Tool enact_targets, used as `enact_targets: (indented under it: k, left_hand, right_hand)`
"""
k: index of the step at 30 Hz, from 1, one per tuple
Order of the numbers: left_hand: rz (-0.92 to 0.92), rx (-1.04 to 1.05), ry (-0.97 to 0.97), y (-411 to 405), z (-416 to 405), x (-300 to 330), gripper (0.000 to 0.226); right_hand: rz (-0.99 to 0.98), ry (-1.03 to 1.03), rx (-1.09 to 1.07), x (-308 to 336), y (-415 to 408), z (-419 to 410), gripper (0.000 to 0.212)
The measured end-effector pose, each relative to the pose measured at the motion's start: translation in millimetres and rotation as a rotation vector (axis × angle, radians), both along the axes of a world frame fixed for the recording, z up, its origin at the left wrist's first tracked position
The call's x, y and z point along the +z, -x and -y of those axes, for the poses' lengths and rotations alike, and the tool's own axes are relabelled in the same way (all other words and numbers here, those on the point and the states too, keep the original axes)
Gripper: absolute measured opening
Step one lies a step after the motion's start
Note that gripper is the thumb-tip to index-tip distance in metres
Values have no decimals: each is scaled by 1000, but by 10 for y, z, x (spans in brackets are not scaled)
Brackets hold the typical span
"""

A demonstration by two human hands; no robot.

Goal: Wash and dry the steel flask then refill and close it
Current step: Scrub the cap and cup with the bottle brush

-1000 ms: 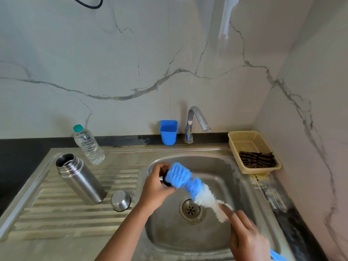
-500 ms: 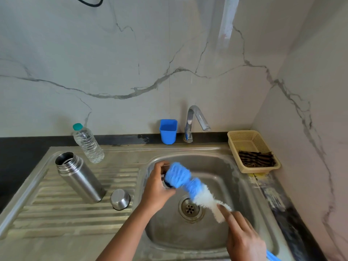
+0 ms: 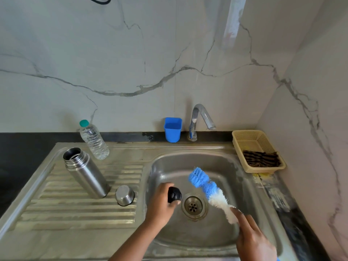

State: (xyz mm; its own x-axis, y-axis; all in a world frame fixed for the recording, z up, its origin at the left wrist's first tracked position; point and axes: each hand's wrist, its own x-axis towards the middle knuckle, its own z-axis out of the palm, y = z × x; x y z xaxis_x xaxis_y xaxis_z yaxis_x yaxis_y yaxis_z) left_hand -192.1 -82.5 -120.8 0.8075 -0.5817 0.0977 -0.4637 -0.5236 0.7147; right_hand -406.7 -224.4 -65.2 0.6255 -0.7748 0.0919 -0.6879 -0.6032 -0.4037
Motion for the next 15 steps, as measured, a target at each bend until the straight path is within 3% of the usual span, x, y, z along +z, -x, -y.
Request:
enact_targets:
  k: [4,8,15]
  left_hand:
    - [-63,193,104,-62,-97,-23,49]
    - [46,326,239,-524,-218,282,45]
    - [-70,440,-167,-1252,-573,375,42]
  right_hand:
    - [-38,-78,19,-58,-21,-54,76]
    - [-73,-105,50,-84,-23,-79,87]
    - [-89,-180,81,-106,-25,-89,88]
